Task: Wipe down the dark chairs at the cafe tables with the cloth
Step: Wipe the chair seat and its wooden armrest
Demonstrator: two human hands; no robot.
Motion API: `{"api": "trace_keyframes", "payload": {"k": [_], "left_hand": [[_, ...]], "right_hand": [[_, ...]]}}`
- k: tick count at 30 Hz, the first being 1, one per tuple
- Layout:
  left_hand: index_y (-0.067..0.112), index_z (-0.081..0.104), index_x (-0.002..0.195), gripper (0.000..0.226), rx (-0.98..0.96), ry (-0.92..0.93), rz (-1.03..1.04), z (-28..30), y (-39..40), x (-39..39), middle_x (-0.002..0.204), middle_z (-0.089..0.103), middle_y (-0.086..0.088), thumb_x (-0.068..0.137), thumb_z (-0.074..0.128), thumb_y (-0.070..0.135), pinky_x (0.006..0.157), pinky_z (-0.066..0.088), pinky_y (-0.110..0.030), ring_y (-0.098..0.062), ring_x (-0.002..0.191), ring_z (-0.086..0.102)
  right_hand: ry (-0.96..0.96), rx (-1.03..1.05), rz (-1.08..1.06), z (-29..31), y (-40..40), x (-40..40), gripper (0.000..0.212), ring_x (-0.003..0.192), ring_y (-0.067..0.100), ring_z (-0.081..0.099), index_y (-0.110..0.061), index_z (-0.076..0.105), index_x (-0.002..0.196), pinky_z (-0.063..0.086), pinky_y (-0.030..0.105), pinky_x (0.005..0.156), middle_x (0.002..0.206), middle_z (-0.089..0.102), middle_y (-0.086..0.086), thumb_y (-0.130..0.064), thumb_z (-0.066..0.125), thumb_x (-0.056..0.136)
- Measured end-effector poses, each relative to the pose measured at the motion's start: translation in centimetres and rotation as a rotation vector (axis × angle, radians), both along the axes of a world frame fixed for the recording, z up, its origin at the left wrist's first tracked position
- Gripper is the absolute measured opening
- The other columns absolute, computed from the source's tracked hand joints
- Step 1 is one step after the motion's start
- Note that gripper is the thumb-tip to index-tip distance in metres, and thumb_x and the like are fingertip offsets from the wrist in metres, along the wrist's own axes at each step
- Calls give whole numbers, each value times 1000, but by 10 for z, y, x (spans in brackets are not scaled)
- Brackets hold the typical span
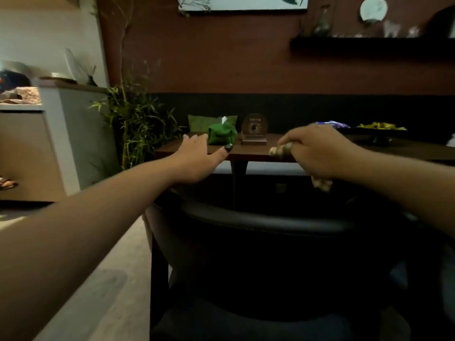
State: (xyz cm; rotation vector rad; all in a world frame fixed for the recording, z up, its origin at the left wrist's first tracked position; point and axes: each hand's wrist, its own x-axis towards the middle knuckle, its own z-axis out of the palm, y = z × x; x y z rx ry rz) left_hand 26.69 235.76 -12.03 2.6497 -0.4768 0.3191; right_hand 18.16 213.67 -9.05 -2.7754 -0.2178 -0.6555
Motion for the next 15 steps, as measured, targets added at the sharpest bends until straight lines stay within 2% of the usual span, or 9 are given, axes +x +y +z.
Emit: {"api": "trace_keyframes", "payload": {"k": [2, 4, 7, 8, 10, 11, 12, 14, 15], "left_hand": [[0, 10, 153, 89, 148, 32, 14, 1, -10, 31, 161, 11, -19, 95, 31, 64, 120, 8, -46, -37, 148, 0], [-1, 12, 152, 87, 174, 66, 21, 3, -22, 60, 159, 14, -21, 96, 32, 62, 119, 11, -46, -39, 148, 2], [1, 10, 153, 81, 35, 188, -22, -4, -36, 94, 160, 14, -20, 99, 33, 57, 119, 12, -44, -37, 148, 4], [3, 7, 154, 82, -27, 261, -10, -10, -36, 102, 161, 11, -19, 99, 35, 56, 118, 13, -44, -36, 148, 4], [6, 10, 153, 81, -91, 422, 28, -28, -26, 112, 159, 17, -19, 97, 41, 54, 117, 24, -45, -37, 146, 15], [7, 18, 151, 75, -112, 479, 38, -38, -21, 116, 154, 27, -20, 96, 45, 51, 112, 33, -45, -37, 141, 28], [7, 26, 145, 66, -128, 519, 57, -46, -17, 118, 147, 38, -19, 96, 48, 46, 104, 39, -40, -37, 133, 40], [6, 31, 142, 56, -163, 576, 107, -54, -14, 116, 138, 46, -19, 97, 48, 35, 90, 39, -31, -37, 124, 48], [4, 31, 143, 55, -170, 583, 107, -56, -14, 113, 140, 46, -20, 98, 47, 33, 90, 37, -31, -37, 125, 47]], "right_hand": [[65, -23, -19, 9, 12, 38, 27, 79, 5, 56, -21, 69, 106, 41, 16, 60, 102, 66, -4, -21, 43, 97], [70, 1, -25, 5, 29, 68, 26, 86, 12, 58, -19, 67, 108, 48, 25, 69, 106, 65, 1, -24, 44, 96], [77, 49, 4, -24, 41, 85, 32, 90, 15, 59, -19, 58, 124, 48, 29, 81, 115, 63, 2, -24, 45, 96], [76, 43, -5, -32, 38, 87, 36, 93, 16, 59, -19, 55, 130, 45, 25, 85, 121, 62, 3, -21, 44, 95], [126, 139, -69, -43, 25, 88, 43, 78, 11, 54, -20, 49, 137, 40, 11, 66, 127, 58, 3, -16, 41, 95], [169, 199, -103, -46, 19, 89, 44, 74, 8, 50, -21, 46, 139, 38, 11, 57, 129, 57, 2, -16, 38, 96], [195, 233, -110, -50, 17, 89, 44, 76, 8, 50, -22, 43, 140, 37, 11, 57, 130, 56, 0, -16, 37, 97], [233, 232, -71, -56, 23, 89, 46, 96, 15, 55, -20, 41, 142, 41, 19, 76, 130, 56, -1, -15, 38, 97], [254, 217, -53, -59, 27, 87, 47, 107, 18, 54, -18, 40, 143, 39, 22, 87, 131, 56, 0, -13, 39, 96]]}}
